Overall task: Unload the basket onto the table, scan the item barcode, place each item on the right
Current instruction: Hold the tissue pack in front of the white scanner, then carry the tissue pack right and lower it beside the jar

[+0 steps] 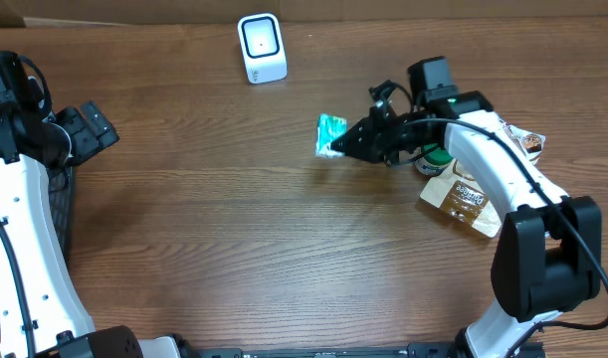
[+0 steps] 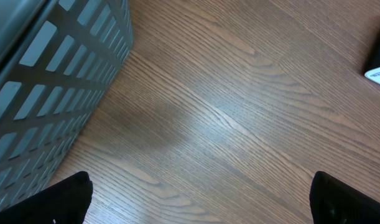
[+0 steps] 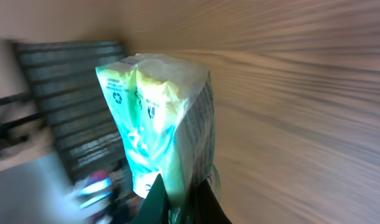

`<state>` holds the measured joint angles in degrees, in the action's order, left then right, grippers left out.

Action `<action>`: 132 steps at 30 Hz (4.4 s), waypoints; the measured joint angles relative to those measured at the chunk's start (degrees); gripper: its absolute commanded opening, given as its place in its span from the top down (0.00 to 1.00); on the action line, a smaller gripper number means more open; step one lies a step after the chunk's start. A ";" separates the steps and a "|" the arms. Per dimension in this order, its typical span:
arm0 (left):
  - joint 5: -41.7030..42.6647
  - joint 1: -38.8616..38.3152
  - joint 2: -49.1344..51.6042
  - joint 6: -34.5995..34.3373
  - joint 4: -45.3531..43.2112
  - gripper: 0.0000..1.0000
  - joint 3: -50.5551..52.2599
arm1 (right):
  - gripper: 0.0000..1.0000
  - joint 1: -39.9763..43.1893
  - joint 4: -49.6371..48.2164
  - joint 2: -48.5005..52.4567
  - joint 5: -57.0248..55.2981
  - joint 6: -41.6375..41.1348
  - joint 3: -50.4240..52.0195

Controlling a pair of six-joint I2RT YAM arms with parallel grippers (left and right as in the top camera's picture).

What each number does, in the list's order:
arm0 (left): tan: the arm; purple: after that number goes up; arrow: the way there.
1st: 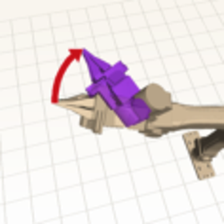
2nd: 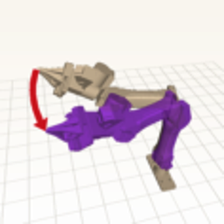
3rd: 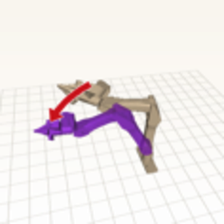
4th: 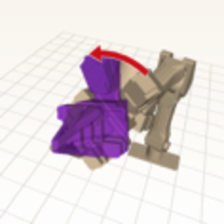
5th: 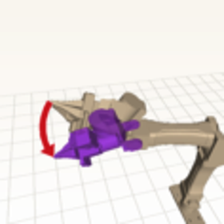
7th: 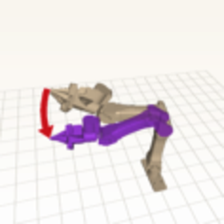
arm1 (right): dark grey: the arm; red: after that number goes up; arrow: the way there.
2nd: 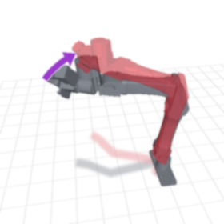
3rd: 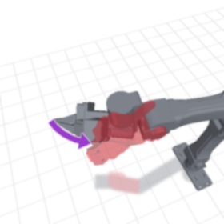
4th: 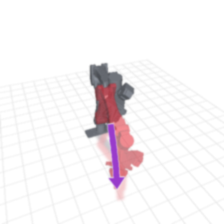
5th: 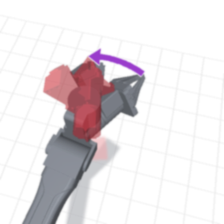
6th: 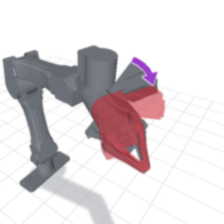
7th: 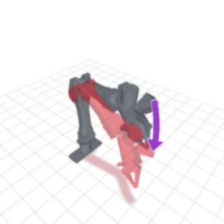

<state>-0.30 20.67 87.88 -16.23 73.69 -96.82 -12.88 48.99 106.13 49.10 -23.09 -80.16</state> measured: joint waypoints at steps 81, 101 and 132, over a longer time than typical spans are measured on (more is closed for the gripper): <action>0.02 0.00 0.00 0.15 0.04 0.00 0.00 | 0.96 -23.41 -29.20 28.94 -71.78 53.90 -40.50; 0.00 0.00 0.00 0.15 0.00 0.00 0.00 | 0.96 -2.23 28.94 -2.67 -38.80 15.06 -40.65; 0.00 0.00 0.00 0.15 0.00 0.00 0.00 | 0.58 25.59 30.36 -2.99 -41.86 8.17 -10.29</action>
<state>-0.30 20.67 87.88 -16.08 73.69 -96.82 12.71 79.35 103.13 7.25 -14.92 -90.45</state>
